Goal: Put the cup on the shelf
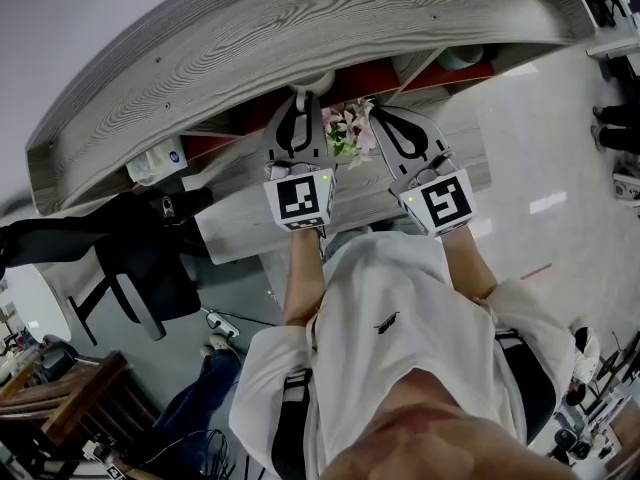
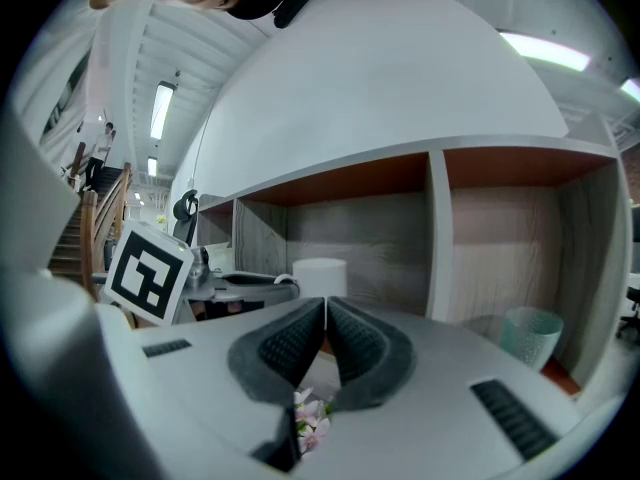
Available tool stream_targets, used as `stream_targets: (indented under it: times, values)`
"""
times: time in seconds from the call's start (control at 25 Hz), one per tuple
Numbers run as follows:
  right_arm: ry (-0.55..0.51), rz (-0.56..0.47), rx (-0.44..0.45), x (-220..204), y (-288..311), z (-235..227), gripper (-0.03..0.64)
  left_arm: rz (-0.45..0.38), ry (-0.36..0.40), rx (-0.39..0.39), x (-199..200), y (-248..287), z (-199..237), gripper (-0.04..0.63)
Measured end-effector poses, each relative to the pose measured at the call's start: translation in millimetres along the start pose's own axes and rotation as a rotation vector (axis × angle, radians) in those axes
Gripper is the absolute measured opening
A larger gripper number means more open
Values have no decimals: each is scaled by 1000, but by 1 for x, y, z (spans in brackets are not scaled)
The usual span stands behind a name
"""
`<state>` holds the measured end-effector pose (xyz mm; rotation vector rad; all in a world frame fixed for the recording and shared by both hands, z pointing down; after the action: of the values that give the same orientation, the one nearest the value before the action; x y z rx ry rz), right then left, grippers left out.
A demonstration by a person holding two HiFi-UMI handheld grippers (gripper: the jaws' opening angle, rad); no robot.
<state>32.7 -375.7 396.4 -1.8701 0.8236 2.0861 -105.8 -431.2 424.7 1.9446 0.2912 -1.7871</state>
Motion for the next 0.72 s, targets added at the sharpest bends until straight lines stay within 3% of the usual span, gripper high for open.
stream_targets:
  times: [0.24, 0.72]
  values:
    - [13, -8, 0, 6, -3, 4, 32, 18, -9, 3, -2, -1, 0, 135]
    - [-9, -8, -7, 2, -13, 9, 32, 14, -8, 17, 0, -12, 1, 149]
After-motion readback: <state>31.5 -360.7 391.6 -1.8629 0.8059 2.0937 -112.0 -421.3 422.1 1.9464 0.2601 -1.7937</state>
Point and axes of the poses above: the fingertips, and each gripper's own axes: y forward along the fingers, z to its left, x out of its top, the point moved 5 cm from there along -y, backward along the fingers, and after that the axes turned 6 degrees about z, right-handed, at the moved point
